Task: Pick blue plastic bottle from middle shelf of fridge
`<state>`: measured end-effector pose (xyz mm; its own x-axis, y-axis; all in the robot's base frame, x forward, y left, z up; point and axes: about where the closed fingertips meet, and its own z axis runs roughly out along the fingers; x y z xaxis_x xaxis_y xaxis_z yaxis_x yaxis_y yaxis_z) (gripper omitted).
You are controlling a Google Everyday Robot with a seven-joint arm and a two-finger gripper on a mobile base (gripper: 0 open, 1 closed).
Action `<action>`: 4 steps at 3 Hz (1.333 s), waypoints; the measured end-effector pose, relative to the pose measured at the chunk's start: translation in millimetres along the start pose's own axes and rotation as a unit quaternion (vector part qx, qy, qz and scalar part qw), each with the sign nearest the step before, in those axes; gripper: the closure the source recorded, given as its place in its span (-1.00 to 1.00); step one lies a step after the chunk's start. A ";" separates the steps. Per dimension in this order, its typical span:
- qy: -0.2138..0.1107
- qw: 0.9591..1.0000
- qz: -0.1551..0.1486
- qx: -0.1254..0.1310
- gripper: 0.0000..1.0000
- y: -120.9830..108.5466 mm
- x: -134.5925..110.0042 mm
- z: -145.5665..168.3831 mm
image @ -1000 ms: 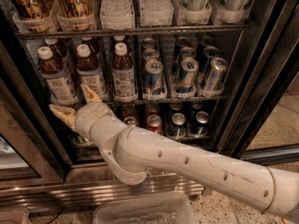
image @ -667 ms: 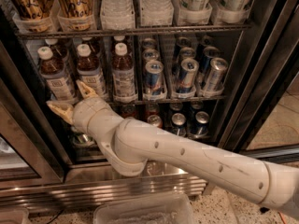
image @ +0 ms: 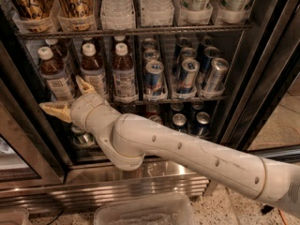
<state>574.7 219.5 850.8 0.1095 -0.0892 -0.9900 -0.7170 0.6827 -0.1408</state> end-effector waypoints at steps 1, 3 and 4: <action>0.000 1.000 0.000 0.000 -0.40 0.0 0.0 0.0; 0.001 1.000 -0.004 -0.003 -0.26 -4.3 -0.7 9.8; 0.001 1.000 -0.007 -0.007 -0.34 -8.8 -1.8 18.5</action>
Offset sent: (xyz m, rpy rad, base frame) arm 0.0000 0.0000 0.0000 0.0000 0.0000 0.0000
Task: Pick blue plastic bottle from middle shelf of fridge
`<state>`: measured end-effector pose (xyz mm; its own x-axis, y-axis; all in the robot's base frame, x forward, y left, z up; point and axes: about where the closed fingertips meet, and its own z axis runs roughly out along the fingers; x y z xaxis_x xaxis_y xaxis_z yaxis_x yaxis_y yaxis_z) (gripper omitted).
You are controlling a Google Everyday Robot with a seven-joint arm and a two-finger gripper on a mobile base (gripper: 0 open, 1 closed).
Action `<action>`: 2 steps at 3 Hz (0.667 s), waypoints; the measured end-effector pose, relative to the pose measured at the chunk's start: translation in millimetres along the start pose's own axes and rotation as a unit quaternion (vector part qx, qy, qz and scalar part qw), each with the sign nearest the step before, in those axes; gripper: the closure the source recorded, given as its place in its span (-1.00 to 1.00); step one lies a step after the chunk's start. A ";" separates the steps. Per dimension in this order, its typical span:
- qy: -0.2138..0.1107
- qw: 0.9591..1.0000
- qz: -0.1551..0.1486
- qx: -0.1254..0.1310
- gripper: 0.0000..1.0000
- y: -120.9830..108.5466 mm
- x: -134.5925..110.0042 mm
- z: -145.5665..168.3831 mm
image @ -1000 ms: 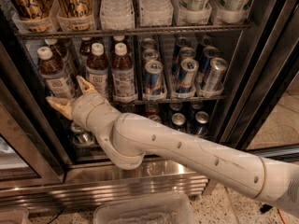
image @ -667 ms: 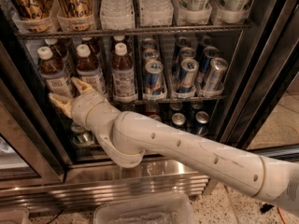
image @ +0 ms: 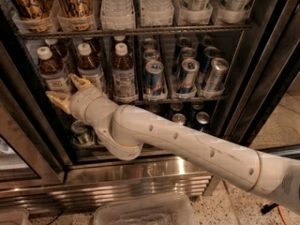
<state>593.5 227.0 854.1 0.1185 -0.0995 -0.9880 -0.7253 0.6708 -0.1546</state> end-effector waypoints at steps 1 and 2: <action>-0.002 1.000 0.000 -0.009 -0.34 -0.6 0.4 12.1; -0.003 1.000 0.003 -0.016 -0.32 0.7 1.3 20.5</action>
Offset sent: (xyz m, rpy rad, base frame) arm 0.0251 0.0245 -0.0039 0.0074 0.0101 0.0517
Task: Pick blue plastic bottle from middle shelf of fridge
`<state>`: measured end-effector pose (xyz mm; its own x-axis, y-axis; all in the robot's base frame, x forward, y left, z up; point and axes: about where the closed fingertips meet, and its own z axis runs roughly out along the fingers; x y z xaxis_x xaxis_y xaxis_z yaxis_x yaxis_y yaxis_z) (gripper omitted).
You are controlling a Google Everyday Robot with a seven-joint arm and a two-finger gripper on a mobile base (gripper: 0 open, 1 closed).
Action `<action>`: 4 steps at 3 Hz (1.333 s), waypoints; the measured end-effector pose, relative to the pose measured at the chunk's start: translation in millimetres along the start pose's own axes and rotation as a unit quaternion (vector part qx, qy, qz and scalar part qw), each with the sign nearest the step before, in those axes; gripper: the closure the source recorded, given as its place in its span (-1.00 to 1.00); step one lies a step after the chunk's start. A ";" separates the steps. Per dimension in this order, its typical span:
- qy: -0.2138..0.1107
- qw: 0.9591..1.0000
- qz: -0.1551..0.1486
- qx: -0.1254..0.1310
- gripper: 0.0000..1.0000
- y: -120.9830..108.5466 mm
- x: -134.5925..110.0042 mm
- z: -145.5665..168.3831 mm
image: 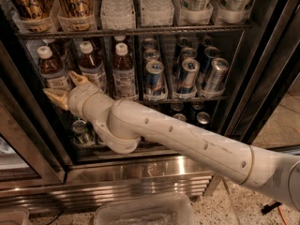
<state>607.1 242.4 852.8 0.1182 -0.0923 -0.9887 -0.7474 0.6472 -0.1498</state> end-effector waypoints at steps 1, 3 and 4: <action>-0.002 1.000 0.002 -0.004 -0.30 2.5 1.0 3.2; -0.004 1.000 0.008 -0.009 -0.28 6.4 2.4 10.6; -0.004 1.000 0.008 -0.009 0.08 6.4 2.4 10.6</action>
Offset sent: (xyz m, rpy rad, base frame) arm 0.0123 0.0275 -0.0078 0.0326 0.0221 0.0403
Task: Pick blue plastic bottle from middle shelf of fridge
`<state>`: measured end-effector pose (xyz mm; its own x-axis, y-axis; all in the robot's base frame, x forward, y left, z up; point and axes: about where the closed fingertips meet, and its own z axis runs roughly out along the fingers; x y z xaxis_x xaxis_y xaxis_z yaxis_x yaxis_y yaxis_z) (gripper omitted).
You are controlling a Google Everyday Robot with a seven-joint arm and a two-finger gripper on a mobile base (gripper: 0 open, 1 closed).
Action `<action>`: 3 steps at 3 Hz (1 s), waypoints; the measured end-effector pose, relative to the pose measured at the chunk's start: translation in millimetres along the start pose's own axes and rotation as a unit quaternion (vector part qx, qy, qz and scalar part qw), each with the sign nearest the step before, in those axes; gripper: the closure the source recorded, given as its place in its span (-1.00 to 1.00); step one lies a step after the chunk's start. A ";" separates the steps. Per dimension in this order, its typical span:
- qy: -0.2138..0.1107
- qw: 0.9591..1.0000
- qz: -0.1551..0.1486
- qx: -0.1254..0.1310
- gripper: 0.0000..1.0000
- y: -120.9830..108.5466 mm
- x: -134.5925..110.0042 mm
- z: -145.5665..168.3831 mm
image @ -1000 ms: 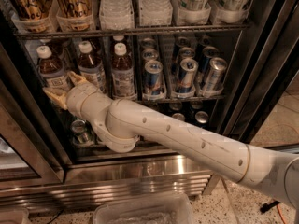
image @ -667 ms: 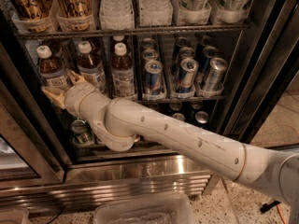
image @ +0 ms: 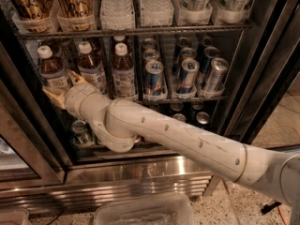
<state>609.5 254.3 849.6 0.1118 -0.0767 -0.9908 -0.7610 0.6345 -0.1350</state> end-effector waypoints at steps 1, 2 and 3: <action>0.000 1.000 0.000 0.000 0.55 0.0 0.0 0.0; 0.000 1.000 0.000 0.000 0.98 0.1 0.0 0.0; -0.013 1.000 -0.007 0.001 1.00 4.5 -7.1 -2.8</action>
Offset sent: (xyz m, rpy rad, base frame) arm -0.0011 0.0007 -0.0003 0.0007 -0.0021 0.0005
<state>603.5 255.6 856.0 0.1395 -0.0657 -0.9880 -0.7582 0.6347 -0.1493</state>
